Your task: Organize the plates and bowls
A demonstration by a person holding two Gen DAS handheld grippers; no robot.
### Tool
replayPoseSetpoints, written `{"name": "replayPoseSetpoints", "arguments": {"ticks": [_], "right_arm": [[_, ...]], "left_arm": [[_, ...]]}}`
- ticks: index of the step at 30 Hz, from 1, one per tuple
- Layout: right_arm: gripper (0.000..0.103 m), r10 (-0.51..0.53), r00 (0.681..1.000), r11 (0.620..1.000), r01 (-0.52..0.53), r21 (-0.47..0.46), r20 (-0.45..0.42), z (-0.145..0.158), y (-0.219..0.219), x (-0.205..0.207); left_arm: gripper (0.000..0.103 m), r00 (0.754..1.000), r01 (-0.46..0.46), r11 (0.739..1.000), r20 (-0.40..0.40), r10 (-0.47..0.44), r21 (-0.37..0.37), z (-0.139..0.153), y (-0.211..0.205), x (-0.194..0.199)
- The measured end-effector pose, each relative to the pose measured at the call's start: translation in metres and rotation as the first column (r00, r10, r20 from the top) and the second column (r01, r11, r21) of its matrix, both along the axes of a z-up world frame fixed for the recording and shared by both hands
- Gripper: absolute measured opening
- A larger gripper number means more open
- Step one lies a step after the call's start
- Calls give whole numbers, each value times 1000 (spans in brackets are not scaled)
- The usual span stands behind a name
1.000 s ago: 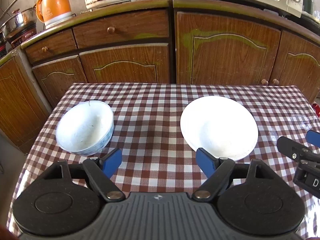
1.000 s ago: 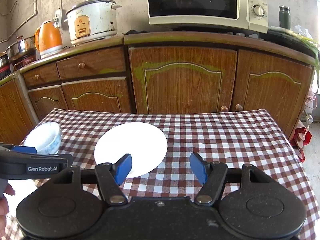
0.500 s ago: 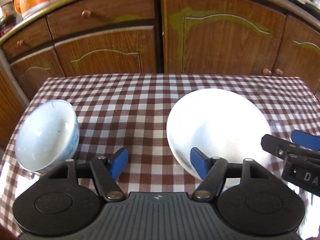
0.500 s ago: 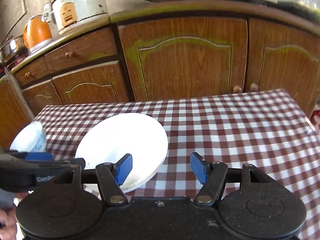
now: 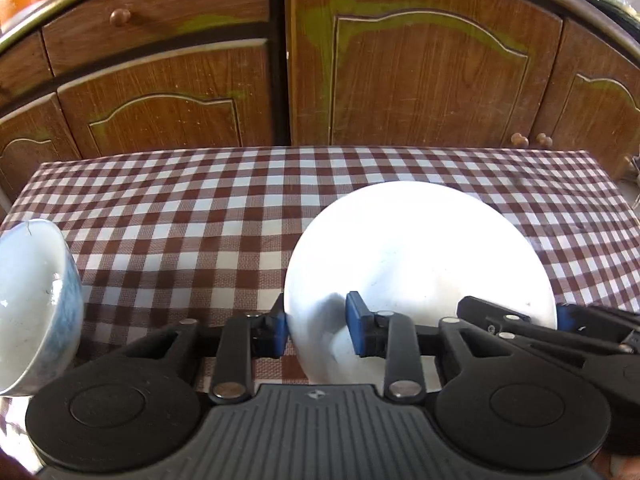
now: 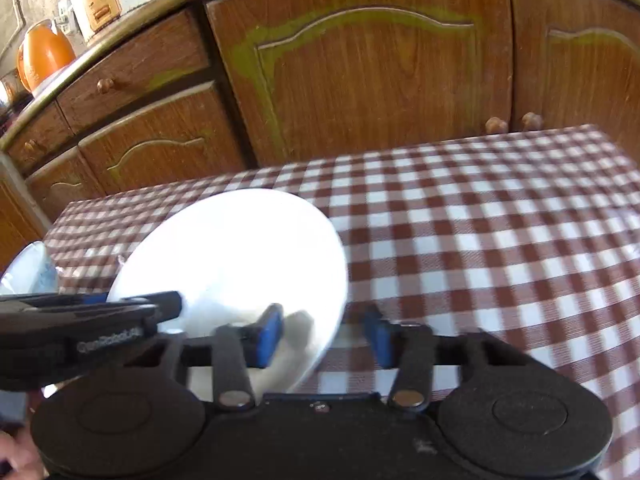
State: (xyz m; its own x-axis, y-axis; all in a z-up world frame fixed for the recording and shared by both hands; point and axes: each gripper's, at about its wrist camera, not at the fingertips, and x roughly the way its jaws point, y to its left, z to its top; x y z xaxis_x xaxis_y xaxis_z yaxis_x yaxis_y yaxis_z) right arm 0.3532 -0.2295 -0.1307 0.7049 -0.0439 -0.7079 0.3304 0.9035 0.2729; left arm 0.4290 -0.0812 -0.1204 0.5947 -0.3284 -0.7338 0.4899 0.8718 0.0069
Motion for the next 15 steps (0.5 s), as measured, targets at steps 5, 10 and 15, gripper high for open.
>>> {"name": "replayPoseSetpoints", "arguments": {"ticks": [5, 10, 15], "right_arm": [[24, -7, 1000, 1000, 6, 21, 9, 2, 0, 1], [23, 3, 1000, 1000, -3, 9, 23, 11, 1, -5], [23, -4, 998, 1000, 4, 2, 58, 30, -2, -16]], "left_arm": [[29, 1000, -9, 999, -10, 9, -33, -1, 7, 0], [28, 1000, -16, 999, 10, 16, -44, 11, 9, -7], [27, 999, -17, 998, 40, 19, -62, 37, 15, -21]]}}
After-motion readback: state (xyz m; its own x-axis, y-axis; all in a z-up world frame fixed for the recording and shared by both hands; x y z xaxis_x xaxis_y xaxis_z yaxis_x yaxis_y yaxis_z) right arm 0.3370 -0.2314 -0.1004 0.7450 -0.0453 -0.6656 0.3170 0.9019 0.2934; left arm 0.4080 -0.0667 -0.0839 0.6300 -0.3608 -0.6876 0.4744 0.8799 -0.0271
